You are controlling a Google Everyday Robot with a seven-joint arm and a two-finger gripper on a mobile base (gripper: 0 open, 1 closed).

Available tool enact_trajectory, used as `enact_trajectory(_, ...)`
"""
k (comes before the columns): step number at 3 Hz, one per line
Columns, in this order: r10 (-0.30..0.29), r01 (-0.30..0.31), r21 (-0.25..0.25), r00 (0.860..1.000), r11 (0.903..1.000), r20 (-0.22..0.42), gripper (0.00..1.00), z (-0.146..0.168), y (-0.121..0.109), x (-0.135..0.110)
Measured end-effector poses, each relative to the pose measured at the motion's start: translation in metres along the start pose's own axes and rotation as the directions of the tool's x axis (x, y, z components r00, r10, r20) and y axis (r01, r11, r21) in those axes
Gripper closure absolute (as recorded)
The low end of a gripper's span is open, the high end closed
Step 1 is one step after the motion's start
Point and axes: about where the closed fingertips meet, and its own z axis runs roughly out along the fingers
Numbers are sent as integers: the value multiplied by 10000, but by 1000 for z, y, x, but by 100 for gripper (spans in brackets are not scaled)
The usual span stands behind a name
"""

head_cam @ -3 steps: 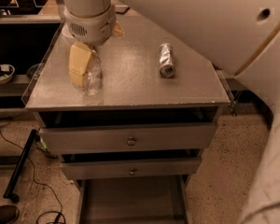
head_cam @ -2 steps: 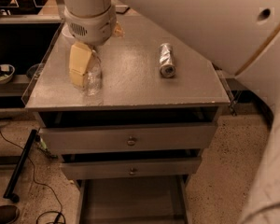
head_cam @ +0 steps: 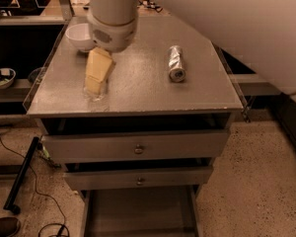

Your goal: Place water bottle into bottom drawer

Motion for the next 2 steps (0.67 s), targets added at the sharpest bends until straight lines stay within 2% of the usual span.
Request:
enact_trajectory(1,-270,282,-157,9973,9995,688,0,4,-3,3)
enact_trajectory(2,-325,380,-316,9868,9988,1586,0,8,-7,10)
